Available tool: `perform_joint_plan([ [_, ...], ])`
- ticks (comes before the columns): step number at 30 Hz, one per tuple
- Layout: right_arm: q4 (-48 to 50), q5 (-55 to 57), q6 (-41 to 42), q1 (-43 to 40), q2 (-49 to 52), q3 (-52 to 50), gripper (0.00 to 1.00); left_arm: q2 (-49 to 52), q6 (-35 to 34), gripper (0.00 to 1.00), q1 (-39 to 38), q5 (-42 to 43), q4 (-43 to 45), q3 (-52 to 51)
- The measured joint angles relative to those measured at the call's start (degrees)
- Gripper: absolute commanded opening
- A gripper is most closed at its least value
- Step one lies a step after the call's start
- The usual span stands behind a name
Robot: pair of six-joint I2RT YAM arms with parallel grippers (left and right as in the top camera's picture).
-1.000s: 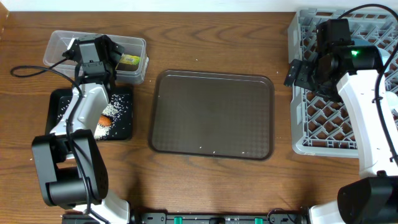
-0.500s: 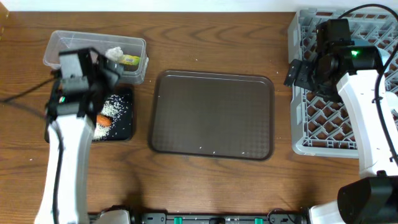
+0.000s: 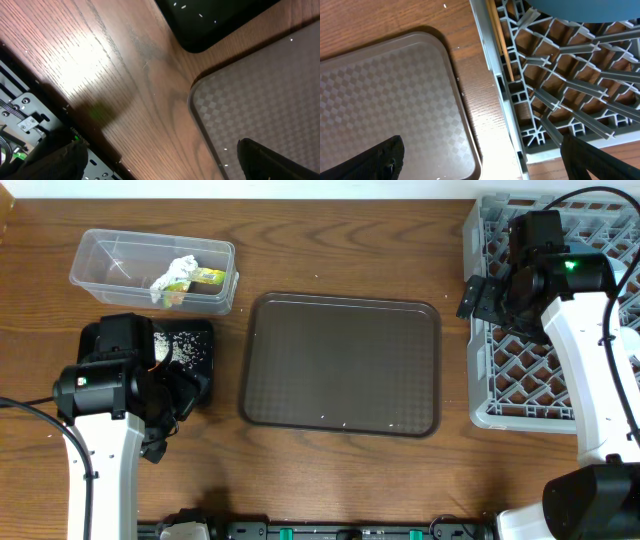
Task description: Sort waste into correct bins and load items into the dishwasher rack
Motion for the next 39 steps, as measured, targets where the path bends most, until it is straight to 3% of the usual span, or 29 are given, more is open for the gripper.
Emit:
perform_joint_plan([
  [23, 0.00, 0.00, 0.00, 0.00, 0.00, 0.02, 0.99, -0.66, 0.00, 0.98, 0.00, 0.00, -0.11, 0.00],
  [39, 0.00, 0.00, 0.00, 0.00, 0.00, 0.02, 0.99, -14.10, 0.00, 0.98, 0.00, 0.00, -0.15, 0.00],
])
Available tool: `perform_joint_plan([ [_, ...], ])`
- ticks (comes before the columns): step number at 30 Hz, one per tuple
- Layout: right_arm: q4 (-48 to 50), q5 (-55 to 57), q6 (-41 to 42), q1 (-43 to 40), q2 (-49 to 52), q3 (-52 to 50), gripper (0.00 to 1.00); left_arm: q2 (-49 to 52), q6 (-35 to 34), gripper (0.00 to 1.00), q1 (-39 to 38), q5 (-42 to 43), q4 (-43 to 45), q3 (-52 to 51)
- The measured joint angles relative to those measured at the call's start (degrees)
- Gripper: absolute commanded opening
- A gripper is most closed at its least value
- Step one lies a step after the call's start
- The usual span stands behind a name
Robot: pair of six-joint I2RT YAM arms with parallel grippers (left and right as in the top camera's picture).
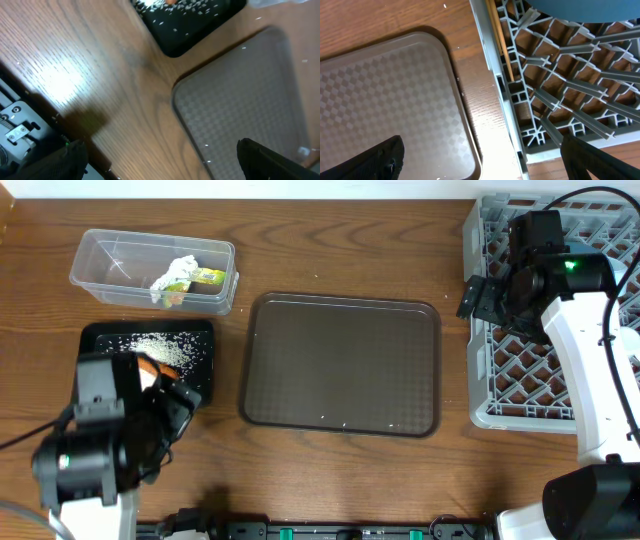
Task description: Sort waste into correct bins and load items into the dishwasher rack
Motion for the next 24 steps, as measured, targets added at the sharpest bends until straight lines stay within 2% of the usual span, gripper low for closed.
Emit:
perform_joint_plan([
  [10, 0.00, 0.00, 0.00, 0.00, 0.00, -0.02, 0.99, -12.26, 0.02, 0.98, 0.00, -0.17, -0.66, 0.00],
  [18, 0.00, 0.00, 0.00, 0.00, 0.00, -0.02, 0.99, -13.42, 0.72, 0.98, 0.00, -2.43, -5.88, -0.04],
  [22, -0.04, 0.00, 0.00, 0.00, 0.00, -0.02, 0.99, -14.99, 1.57, 0.98, 0.00, -4.28, -4.31, -2.54],
  [24, 0.00, 0.02, 0.00, 0.00, 0.00, -0.02, 0.99, -17.49, 2.93, 0.98, -0.28, -5.40, -0.57, -5.64],
])
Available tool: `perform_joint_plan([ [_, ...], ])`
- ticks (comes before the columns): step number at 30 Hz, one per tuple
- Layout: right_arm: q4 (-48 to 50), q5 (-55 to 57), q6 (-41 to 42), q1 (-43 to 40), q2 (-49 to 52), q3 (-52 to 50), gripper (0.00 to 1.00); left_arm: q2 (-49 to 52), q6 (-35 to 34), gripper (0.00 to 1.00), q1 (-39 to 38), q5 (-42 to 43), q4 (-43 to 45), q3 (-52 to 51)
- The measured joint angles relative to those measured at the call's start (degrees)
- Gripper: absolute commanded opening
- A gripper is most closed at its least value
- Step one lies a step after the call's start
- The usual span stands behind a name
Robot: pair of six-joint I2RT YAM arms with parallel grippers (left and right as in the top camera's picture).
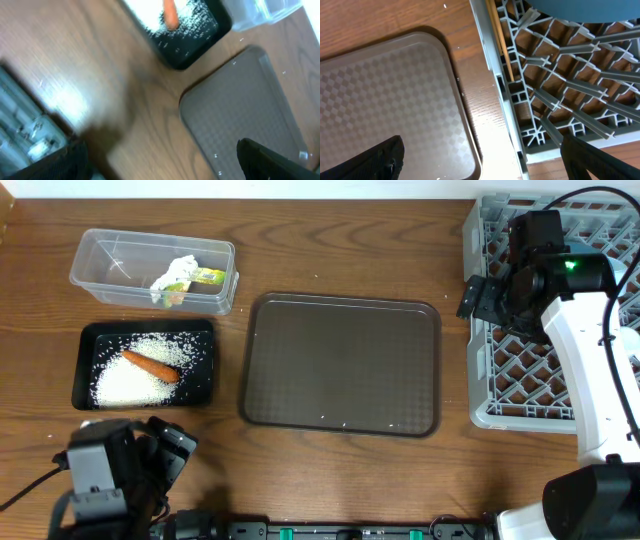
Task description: Sort waste into correct bins and load items into the dishwasher rack
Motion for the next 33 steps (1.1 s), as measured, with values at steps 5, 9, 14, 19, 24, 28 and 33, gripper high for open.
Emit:
perform_joint_plan([
  [5, -0.02, -0.02, 0.00, 0.00, 0.00, 0.00, 0.99, -8.04, 8.15, 0.98, -5.09, -0.66, 17.22, -9.88],
  [9, 0.00, -0.02, 0.00, 0.00, 0.00, 0.00, 0.99, -14.05, 15.63, 0.98, -10.05, -0.20, 29.22, -18.67],
  [14, -0.02, -0.02, 0.00, 0.00, 0.00, 0.00, 0.99, -20.68, 20.44, 0.98, -11.98, 0.24, 39.74, -30.10],
  [19, -0.02, -0.02, 0.00, 0.00, 0.00, -0.02, 0.99, -26.80, 21.99, 0.98, -12.00, 0.48, 48.13, -39.74],
  [24, 0.00, -0.02, 0.00, 0.00, 0.00, -0.02, 0.99, -33.29, 23.39, 0.98, -12.00, 0.66, 54.16, -45.88],
  [28, 0.00, -0.02, 0.00, 0.00, 0.00, -0.02, 0.99, -35.15, 24.98, 0.98, -11.91, 0.66, 58.95, -49.07],
  [33, 0.00, -0.02, 0.00, 0.00, 0.00, -0.02, 0.99, -35.23, 26.27, 0.98, -10.73, 0.68, 68.37, -54.29],
])
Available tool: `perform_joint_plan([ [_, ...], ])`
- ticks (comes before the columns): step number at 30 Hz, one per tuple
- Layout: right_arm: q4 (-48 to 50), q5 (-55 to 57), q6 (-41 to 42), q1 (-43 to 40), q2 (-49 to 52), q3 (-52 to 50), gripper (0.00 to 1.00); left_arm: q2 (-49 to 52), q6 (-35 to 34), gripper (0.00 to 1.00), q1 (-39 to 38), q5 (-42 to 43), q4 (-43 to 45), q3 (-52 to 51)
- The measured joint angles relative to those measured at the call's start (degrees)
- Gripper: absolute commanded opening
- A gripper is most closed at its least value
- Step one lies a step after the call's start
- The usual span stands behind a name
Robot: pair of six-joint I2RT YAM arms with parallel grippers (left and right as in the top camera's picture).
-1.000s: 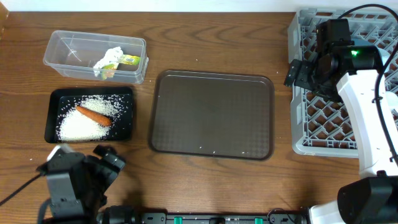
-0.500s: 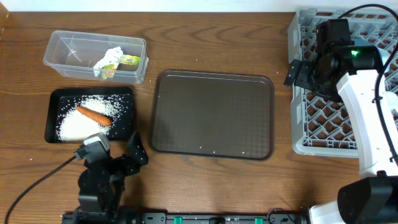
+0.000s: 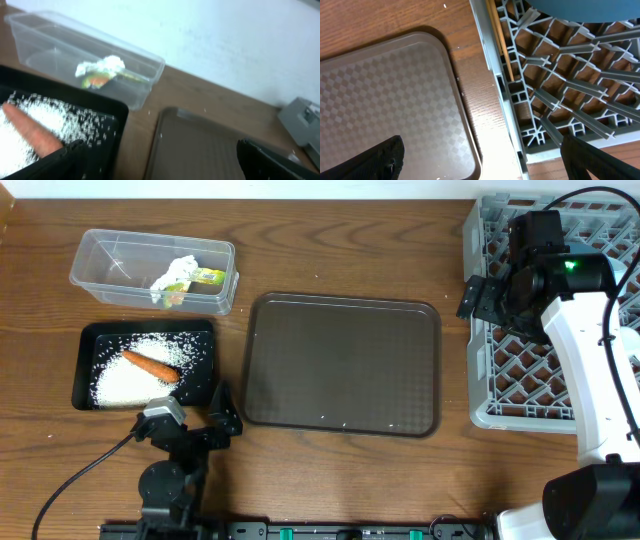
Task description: Sort waste into correct bins and load items into the dishwasher rack
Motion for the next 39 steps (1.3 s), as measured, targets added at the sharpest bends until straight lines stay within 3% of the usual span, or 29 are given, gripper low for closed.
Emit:
perform_joint_plan([
  [6, -0.04, -0.02, 0.00, 0.00, 0.00, 0.00, 0.99, 0.09, 0.63, 0.98, 1.62, 0.28, 9.01, -6.62],
  [20, -0.02, 0.00, 0.00, 0.00, 0.00, 0.00, 0.99, -0.02, 8.39, 0.98, 1.86, 1.51, 8.11, -6.51],
  [39, -0.02, 0.00, 0.00, 0.00, 0.00, 0.00, 0.99, -0.02, 9.01, 0.98, 1.86, 1.51, 8.11, -6.51],
])
